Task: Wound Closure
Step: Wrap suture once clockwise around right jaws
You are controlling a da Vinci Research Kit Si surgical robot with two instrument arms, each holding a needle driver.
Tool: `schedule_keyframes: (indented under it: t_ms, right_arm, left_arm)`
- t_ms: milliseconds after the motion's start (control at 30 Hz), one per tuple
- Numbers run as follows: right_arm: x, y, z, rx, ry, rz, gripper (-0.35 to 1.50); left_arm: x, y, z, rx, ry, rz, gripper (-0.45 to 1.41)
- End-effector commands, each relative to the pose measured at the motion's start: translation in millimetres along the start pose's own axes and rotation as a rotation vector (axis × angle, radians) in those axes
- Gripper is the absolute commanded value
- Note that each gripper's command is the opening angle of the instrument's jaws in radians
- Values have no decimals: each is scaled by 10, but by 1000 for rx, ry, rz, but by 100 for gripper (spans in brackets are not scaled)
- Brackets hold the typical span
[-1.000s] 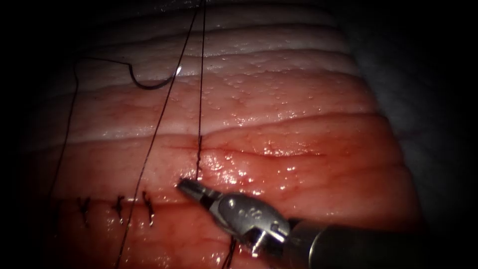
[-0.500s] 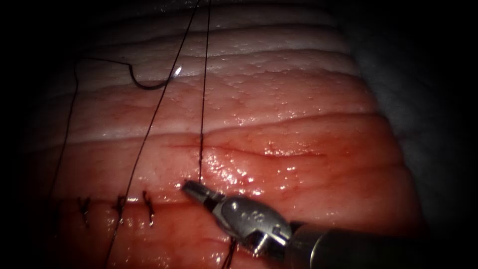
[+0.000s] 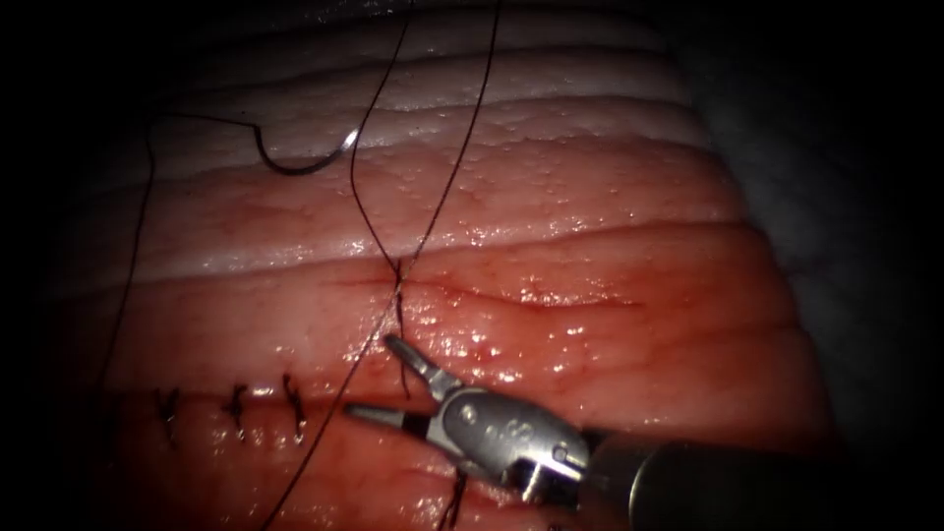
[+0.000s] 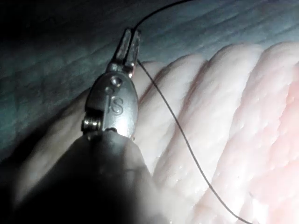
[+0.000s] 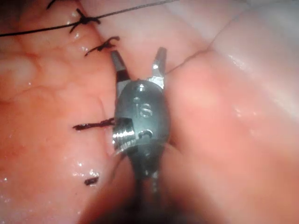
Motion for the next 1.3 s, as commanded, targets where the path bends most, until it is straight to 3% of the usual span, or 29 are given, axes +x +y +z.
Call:
schedule_keyframes:
  t_ms: [33,200,400,433,467,600,633,700,733,1033,1300]
  right_arm:
    - [2,2,2,1,11,-16,123]
    - [14,11,-11,44,20,-24,125]
    - [18,36,-34,127,27,-44,106]
    - [18,36,-34,127,27,-44,106]
    - [22,51,-37,159,29,-44,106]
    - [35,73,-31,227,34,-30,106]
    - [36,75,-28,242,37,-27,96]
    - [40,77,-17,286,48,-29,0]
    - [40,77,-8,299,42,6,-35]
    - [37,82,57,436,0,68,-35]
    - [36,87,95,514,41,176,-35]
  left_arm:
    - [3,5,4,-30,1,-20,-45]
    - [43,67,-11,-154,26,-87,-45]
    - [115,150,-40,-276,105,-116,-45]
    - [115,150,-40,-276,105,-116,-45]
    - [138,177,-50,-300,120,-119,-45]
    - [169,217,-66,-312,111,-114,-45]
    - [172,224,-68,-309,104,-111,-45]
    - [182,243,-72,-306,93,-101,-45]
    - [185,254,-73,-306,89,-95,-45]
    - [184,304,-70,-309,83,-60,-45]
    - [187,336,-65,-323,86,-54,-45]
